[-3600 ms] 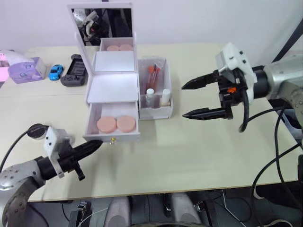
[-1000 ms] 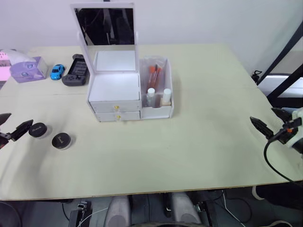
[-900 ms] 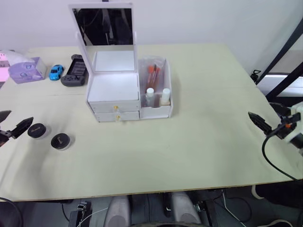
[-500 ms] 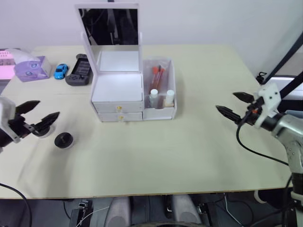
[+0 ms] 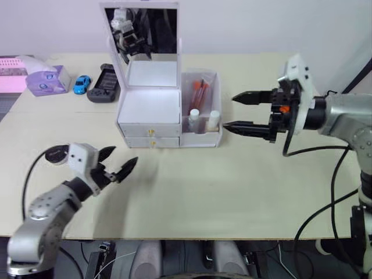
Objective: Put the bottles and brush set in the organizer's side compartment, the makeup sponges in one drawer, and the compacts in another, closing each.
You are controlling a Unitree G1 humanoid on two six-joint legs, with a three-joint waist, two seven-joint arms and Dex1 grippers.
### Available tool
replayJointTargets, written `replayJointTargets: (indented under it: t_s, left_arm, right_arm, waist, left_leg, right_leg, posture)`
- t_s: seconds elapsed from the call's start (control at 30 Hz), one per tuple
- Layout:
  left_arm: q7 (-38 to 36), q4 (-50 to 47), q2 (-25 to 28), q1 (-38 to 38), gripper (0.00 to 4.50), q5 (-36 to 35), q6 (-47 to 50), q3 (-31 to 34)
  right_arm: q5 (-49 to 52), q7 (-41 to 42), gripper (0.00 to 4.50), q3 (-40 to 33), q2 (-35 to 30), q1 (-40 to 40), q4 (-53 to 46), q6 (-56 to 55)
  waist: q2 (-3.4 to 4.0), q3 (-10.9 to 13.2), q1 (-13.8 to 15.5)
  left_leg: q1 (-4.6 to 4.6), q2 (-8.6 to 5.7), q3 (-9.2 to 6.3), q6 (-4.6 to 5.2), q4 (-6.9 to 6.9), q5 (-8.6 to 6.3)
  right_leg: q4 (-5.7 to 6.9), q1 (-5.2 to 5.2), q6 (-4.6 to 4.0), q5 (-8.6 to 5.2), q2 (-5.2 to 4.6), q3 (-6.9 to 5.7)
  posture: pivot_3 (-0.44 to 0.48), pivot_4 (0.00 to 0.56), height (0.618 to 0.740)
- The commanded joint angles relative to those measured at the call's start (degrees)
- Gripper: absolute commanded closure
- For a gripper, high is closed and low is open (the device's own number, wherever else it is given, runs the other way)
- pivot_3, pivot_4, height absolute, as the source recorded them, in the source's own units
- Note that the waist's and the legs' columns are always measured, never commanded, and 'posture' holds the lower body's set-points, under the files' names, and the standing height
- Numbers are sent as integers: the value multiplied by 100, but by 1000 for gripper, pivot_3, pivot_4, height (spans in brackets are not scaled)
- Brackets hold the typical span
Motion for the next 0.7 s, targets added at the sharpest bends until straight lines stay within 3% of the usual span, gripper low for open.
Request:
replayJointTargets:
  t_s: [0.03, 0.33, 0.67, 0.7]
  left_arm:
    - [556, -195, -289, -75, 35, 432, -55, -403]
    - [994, 340, -989, -562, 35, 1110, -370, -1335]
    - [1448, 1076, -1786, -1225, 35, 1668, -621, -1854]
    - [1443, 1084, -1801, -1223, 562, 1687, -636, -1868]
  right_arm:
    - [166, 36, 0, -34, -146, -286, -220, 136]
    - [-81, 61, 0, 70, -162, -396, -85, -93]
    - [-379, 41, 0, 245, -171, -257, -14, -235]
    - [-411, 56, 0, 265, -176, -227, -10, -263]
  waist:
    - [0, 0, 31]
    - [-1, -1, 63]
    - [-1, -1, 83]
    - [-1, -1, 82]
  left_leg:
    - [0, 0, 0, 0, 0, 0]
    - [-6, -2, 1, 0, 3, 0]
    - [-6, -2, -1, 1, 3, 1]
    - [-6, -2, -1, 1, 5, 1]
  right_leg:
    - [1, -1, 0, 0, 1, 0]
    - [-1, -2, 0, 0, 2, 0]
    - [2, -1, 1, 1, 3, -1]
    - [2, 0, 1, 1, 3, 0]
  posture:
    - [0, 150, 735]
    - [0, 150, 735]
    - [0, 150, 735]
    - [0, 150, 735]
